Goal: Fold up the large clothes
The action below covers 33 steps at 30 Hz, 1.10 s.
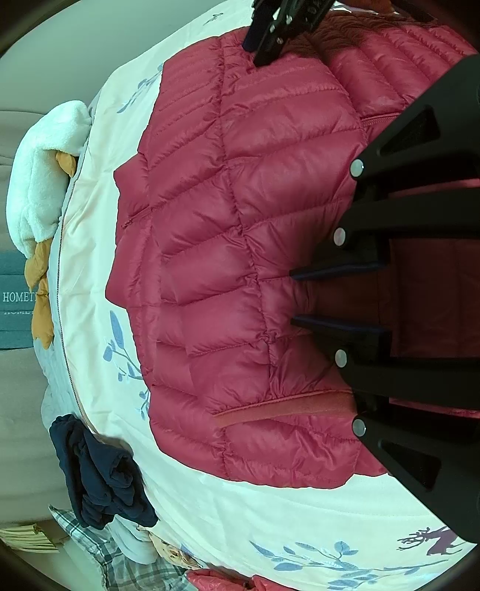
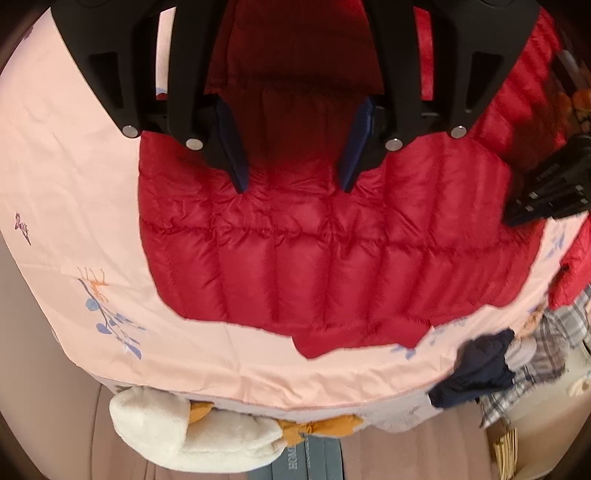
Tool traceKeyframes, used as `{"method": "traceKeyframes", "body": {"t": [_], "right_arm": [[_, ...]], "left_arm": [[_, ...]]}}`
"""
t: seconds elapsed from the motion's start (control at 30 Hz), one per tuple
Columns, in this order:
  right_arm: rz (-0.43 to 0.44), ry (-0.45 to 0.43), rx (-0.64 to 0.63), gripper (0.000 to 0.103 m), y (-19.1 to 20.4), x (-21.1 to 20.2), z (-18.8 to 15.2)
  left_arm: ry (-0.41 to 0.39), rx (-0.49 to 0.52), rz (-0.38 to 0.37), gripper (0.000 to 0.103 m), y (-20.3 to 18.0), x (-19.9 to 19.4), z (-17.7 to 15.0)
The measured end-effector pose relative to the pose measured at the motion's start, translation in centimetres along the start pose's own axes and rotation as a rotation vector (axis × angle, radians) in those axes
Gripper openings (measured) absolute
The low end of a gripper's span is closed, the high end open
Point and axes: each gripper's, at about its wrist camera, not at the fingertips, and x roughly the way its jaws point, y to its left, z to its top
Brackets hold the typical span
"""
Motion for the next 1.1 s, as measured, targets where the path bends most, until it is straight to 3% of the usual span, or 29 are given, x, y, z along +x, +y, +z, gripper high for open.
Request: {"method": "traceKeyframes", "body": {"t": [0.73, 0.87, 1.1], "right_arm": [[0.017, 0.021, 0.049, 0.054, -1.2, 0.0, -0.4], [0.051, -0.042, 0.091, 0.053, -1.9, -1.9, 0.3], [-0.021, -0.100, 0.237, 0.058, -5.1, -1.2, 3.1]], "left_arm": [[0.020, 0.002, 0.006, 0.022, -0.1, 0.3, 0.3], [0.020, 0.008, 0.008, 0.022, -0.2, 0.4, 0.3], [0.015, 0.023, 0.021, 0.022, -0.5, 0.4, 0.1]]}}
